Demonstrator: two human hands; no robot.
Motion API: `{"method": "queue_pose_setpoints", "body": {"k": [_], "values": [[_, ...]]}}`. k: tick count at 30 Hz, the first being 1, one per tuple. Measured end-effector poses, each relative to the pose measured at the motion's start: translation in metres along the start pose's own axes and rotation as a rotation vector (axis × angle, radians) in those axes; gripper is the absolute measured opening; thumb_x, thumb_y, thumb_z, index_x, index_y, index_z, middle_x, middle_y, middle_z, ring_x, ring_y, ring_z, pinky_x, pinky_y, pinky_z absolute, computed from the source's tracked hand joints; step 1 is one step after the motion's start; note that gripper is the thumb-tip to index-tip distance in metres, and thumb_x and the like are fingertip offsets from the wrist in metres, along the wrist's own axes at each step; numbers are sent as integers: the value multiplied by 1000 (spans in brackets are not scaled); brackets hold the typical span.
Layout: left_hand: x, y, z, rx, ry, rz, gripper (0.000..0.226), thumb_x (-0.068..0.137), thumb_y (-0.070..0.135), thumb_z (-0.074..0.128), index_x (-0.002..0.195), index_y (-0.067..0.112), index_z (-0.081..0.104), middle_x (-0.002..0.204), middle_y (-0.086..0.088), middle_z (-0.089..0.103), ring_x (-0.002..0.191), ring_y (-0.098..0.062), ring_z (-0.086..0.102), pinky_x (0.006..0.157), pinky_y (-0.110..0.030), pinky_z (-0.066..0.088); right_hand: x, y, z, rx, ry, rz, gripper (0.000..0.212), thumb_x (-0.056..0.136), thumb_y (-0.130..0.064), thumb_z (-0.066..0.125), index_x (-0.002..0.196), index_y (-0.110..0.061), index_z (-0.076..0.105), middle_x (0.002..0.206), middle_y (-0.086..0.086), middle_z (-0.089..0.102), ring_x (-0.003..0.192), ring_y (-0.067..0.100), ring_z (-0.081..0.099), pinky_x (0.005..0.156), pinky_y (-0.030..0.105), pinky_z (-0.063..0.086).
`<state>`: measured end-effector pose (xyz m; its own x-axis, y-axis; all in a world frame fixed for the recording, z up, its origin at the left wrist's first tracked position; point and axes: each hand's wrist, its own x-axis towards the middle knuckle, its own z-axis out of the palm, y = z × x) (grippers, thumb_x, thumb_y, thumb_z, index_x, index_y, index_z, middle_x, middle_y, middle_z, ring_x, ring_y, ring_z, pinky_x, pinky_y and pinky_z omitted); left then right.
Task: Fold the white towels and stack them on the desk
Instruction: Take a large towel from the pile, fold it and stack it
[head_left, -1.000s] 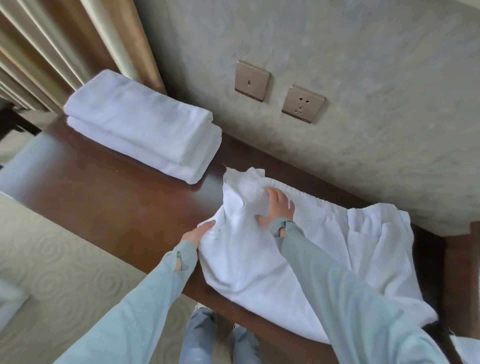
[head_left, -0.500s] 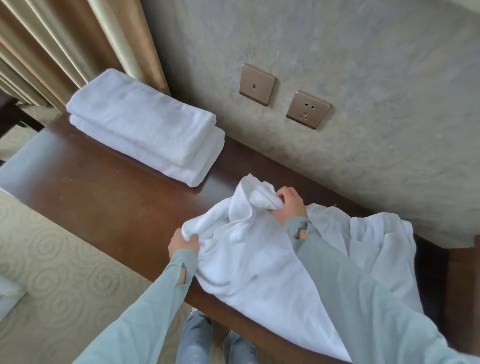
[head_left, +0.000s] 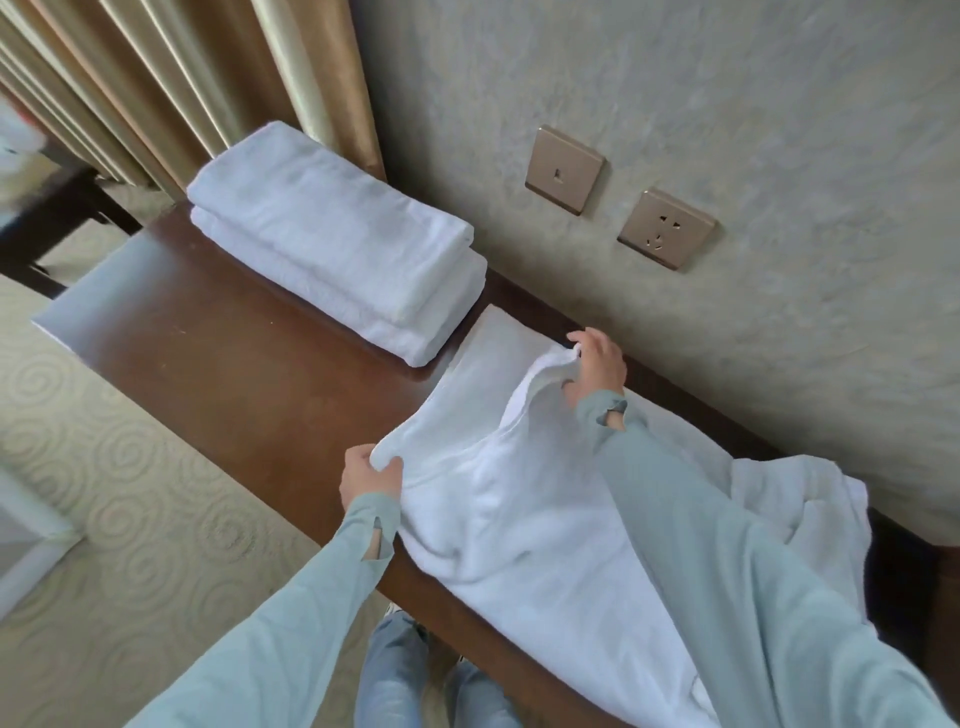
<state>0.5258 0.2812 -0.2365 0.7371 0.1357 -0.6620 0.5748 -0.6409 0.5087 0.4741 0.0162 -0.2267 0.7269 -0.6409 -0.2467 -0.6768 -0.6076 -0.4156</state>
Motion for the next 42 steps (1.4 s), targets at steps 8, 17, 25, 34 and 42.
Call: {"method": "queue_pose_setpoints", "body": {"k": [8, 17, 25, 34, 42], "values": [[3, -25, -11, 577, -293, 663, 82, 61, 74, 54, 127, 27, 48, 127, 12, 49, 123, -12, 44, 106, -26, 28, 20, -26, 22, -386, -401, -503, 88, 66, 9, 60, 141, -28, 31, 152, 0, 20, 144, 24, 8, 118, 37, 3], [11, -17, -20, 668, -176, 381, 36, 87, 53, 48, 102, 21, 52, 99, -3, 66, 99, -26, 62, 91, -33, 45, 41, -9, 0, 13, -400, -284, 11, 86, -13, 56, 90, -10, 65, 88, 8, 62, 86, 25, 54, 84, 33, 41], [14, -25, -23, 549, -93, 211, 32, 93, 39, 46, 111, 13, 46, 106, -10, 61, 96, -28, 59, 93, -43, 48, 52, -30, -10, -1, -755, -105, 109, 58, -61, 74, 145, -32, 16, 147, -2, 33, 135, 22, 34, 110, 32, 29], [19, -29, -35, 532, -3, 271, 31, 90, 47, 47, 85, 18, 56, 75, -2, 56, 78, -24, 54, 91, -40, 46, 57, -19, -10, 94, -257, -8, 29, 90, -39, 54, 96, -13, 65, 86, 8, 62, 87, 25, 55, 75, 26, 39], [18, -22, -35, 558, 75, 186, 19, 91, 39, 50, 96, 22, 55, 84, 3, 43, 86, -18, 41, 90, -34, 44, 66, -40, 30, 17, -262, -78, 33, 84, -38, 64, 100, -10, 54, 93, 8, 59, 84, 26, 58, 73, 35, 47]]}}
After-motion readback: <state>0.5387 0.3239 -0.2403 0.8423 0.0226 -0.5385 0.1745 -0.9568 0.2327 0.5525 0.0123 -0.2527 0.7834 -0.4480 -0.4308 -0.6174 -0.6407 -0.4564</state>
